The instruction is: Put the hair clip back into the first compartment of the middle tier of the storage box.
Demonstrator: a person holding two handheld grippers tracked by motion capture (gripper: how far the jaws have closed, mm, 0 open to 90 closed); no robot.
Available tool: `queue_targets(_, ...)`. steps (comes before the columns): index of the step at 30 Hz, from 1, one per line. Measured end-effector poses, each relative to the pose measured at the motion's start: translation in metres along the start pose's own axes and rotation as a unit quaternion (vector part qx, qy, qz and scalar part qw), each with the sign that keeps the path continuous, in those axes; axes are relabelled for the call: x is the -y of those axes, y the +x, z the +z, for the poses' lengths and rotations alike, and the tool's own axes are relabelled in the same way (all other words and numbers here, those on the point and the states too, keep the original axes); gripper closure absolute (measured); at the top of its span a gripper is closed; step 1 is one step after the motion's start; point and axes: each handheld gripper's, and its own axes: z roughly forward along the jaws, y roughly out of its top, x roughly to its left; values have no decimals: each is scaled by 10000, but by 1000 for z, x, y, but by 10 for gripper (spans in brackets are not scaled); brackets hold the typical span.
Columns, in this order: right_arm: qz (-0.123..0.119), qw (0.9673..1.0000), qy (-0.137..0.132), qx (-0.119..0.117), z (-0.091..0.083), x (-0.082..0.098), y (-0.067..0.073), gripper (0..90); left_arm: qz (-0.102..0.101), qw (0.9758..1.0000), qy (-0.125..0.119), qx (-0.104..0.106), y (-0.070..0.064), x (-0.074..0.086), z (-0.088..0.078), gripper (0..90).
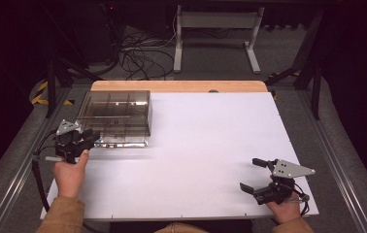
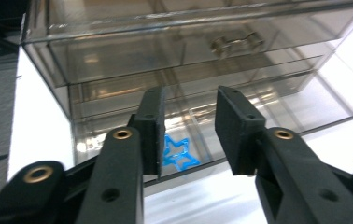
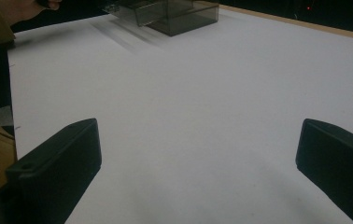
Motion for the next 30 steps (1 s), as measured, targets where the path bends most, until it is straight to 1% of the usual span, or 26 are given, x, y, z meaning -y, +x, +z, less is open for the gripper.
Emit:
queue_targets(2, 5, 10000, 0, -2, 0, 0, 0, 8, 11, 9999, -89, 109, -2, -1, -3, 605)
queue_targets(6, -16, 10000, -9, -13, 1, -1, -1, 8, 16, 9995, -187, 237, -5, -3, -9, 556)
queue_targets(12, -17, 10000, -4, -38, 3, -2, -1, 9, 83, 9992, -231, 312, -9, -5, -16, 553)
queue_targets(19, -18, 10000, -12, -40, 3, -2, -1, 8, 138, 9987, -275, 404, -14, -6, -20, 549)
queue_targets(23, -18, 10000, -5, -39, 3, -2, -1, 8, 208, 9980, -325, 507, -19, -7, -23, 537)
queue_targets(25, -9, 10000, -21, -41, 2, -2, -1, 8, 227, 9972, -378, 598, -22, -7, -26, 514)
queue_targets(26, -7, 10000, -23, -44, 2, -2, -1, 8, 283, 9964, -419, 687, -25, -7, -28, 501)
queue_targets(27, -10, 10000, -26, -47, 3, -2, -1, 8, 314, 9959, -442, 727, -27, -6, -29, 482)
queue_targets(29, -17, 10000, -13, -55, 4, -2, 0, 8, 482, 9945, -495, 791, -33, -4, -32, 446)
queue_targets(30, -24, 10000, -11, -63, 4, -2, 0, 8, 600, 9934, -542, 812, -37, -3, -34, 424)
